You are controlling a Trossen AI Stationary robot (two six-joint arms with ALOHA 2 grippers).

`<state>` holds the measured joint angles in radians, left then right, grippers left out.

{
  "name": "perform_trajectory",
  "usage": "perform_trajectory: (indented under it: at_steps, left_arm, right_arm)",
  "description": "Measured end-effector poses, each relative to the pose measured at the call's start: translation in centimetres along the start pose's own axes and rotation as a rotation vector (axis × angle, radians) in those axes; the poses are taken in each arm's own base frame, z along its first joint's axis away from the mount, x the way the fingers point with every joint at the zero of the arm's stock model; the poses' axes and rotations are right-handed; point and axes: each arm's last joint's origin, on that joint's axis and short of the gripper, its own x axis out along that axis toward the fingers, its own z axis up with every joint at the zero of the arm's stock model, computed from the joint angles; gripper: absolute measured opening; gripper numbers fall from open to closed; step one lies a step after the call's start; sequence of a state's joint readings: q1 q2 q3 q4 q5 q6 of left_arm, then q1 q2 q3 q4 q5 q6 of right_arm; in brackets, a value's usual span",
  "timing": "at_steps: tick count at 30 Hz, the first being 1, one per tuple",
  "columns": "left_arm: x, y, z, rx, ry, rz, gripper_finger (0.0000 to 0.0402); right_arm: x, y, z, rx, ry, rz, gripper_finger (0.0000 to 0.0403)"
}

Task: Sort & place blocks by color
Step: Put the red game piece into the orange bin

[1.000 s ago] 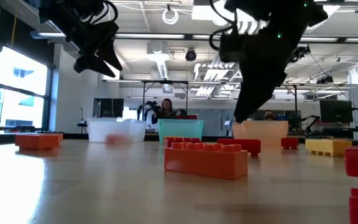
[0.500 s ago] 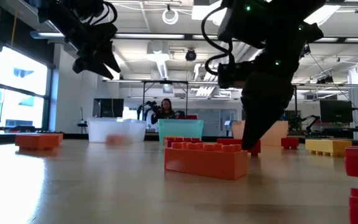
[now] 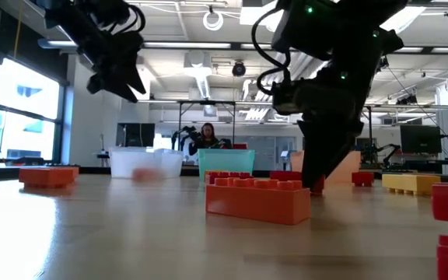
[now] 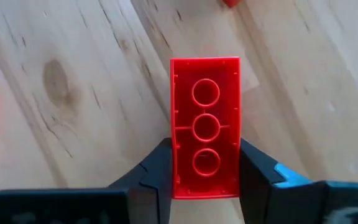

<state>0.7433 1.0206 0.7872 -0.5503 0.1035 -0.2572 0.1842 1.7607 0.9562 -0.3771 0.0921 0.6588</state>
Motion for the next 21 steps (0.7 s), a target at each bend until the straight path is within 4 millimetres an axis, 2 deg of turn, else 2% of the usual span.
perform_trajectory:
  at_steps: [10, 21]
  left_arm:
    - [0.0, 0.0, -0.4, 0.051, 0.046, -0.035, 0.0181]
    - [0.1, -0.9, -0.6, 0.164, 0.05, -0.069, 0.0181]
  right_arm:
    - [-2.3, 0.5, 0.3, 0.167, -0.099, 0.016, 0.0107]
    - [-7.9, -0.4, 1.3, 0.236, -0.369, -0.057, 0.0107]
